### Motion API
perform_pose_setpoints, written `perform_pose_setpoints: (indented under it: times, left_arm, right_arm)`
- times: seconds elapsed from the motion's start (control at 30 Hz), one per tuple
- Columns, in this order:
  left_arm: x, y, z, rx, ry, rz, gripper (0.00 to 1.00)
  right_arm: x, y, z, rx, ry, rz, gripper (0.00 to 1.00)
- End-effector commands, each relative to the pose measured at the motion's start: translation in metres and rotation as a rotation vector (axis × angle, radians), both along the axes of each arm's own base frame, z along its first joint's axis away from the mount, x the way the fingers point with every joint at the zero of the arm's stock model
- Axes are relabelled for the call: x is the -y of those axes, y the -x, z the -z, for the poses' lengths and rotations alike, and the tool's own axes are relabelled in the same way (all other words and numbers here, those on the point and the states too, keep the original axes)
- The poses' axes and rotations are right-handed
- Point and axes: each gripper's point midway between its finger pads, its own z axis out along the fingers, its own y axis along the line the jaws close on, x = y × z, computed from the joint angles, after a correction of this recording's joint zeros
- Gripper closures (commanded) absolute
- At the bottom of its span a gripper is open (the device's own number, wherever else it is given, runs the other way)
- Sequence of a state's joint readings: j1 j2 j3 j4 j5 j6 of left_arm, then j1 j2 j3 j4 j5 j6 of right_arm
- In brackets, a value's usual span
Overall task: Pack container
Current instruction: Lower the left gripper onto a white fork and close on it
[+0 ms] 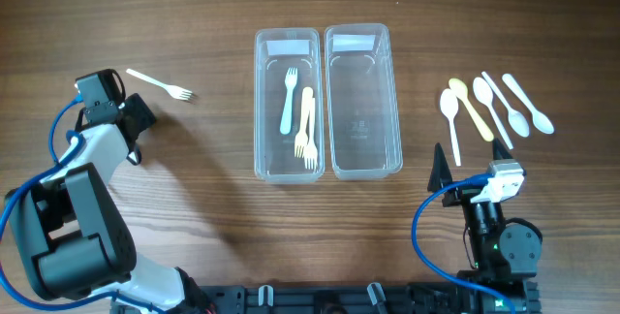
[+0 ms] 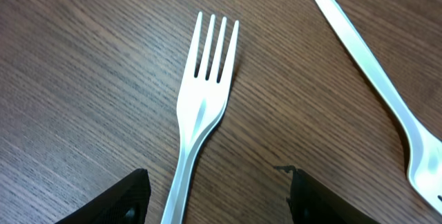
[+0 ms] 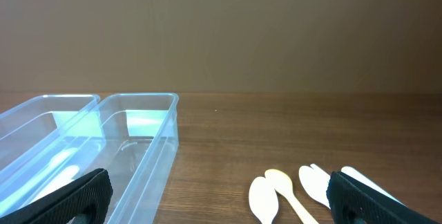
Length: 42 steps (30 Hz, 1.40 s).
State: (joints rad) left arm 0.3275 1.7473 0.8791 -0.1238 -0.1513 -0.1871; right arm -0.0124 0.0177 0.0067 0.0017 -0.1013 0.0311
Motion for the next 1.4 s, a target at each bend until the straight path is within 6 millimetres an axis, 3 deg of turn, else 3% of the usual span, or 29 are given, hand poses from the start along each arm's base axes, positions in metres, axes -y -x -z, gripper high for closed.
perform_pose_setpoints:
  times: [0.0,0.3,0.7,0.8,0.9,1.03,1.17,1.3,1.37]
  left_arm:
    - [-0.001,0.0,0.007,-0.012,0.0,0.022,0.34]
    - [-0.004,0.001,0.023,-0.033,0.008,0.013,0.33]
    - [-0.015,0.003,0.028,-0.023,0.023,-0.011,0.37]
    - [-0.009,-0.001,0.03,-0.01,0.054,0.011,0.38]
    - [-0.005,-0.004,0.029,0.006,0.072,0.027,0.45]
    - [-0.005,-0.004,0.029,0.006,0.071,0.026,0.47]
    - [-0.005,-0.004,0.03,0.003,0.076,0.027,0.63]
    - [-0.004,-0.003,0.03,0.001,0.076,0.027,0.65]
    - [-0.005,-0.003,0.03,0.001,0.076,0.027,0.72]
  right_arm:
    - [0.0,0.0,-0.001,0.005,0.005,-0.002,0.0]
    - [0.0,0.0,-0.001,0.005,0.005,-0.002,0.0]
    - [0.0,0.0,-0.001,0.005,0.005,-0.002,0.0]
    - [0.0,0.0,-0.001,0.006,0.005,-0.002,0.0]
    - [0.0,0.0,-0.001,0.006,0.005,-0.002,0.0]
    - [0.0,0.0,-0.001,0.006,0.005,-0.002,0.0]
    - [0.0,0.0,-0.001,0.005,0.005,-0.002,0.0]
    - [0.0,0.0,-0.001,0.005,0.005,-0.002,0.0]
    - [0.0,0.0,-0.001,0.005,0.005,-0.002,0.0]
